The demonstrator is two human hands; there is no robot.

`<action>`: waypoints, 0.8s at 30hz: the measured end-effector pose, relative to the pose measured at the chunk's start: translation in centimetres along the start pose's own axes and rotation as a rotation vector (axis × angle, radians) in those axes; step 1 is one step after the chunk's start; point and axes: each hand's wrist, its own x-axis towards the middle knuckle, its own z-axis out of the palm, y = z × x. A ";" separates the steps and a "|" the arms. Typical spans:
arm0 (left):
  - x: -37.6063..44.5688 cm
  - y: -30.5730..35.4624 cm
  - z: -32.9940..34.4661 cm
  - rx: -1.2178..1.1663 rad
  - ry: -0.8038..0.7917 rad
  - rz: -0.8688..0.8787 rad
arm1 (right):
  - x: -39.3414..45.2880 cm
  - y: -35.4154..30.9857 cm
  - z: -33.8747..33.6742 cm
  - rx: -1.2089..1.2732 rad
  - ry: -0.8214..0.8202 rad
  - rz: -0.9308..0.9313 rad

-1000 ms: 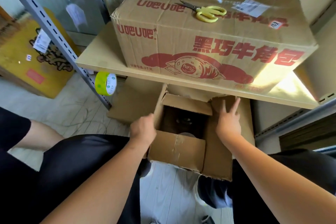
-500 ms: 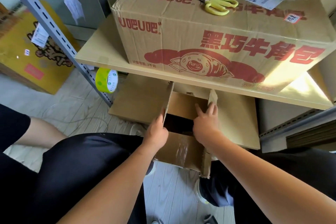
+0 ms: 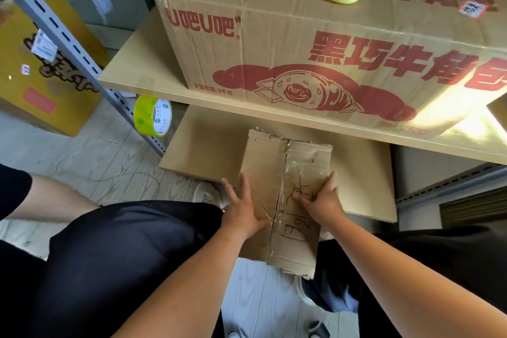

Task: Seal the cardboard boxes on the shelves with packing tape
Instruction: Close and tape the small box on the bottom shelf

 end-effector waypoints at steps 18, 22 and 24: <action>-0.5 0.6 -1.4 -0.001 0.058 -0.420 | -2.4 -4.4 2.8 0.133 -0.085 0.253; -0.5 1.5 -1.5 -0.007 0.093 -0.491 | -2.5 -6.0 4.3 0.140 0.019 0.311; -0.5 1.8 -1.4 -0.052 0.131 -0.514 | -2.4 -7.0 4.9 0.026 0.071 0.321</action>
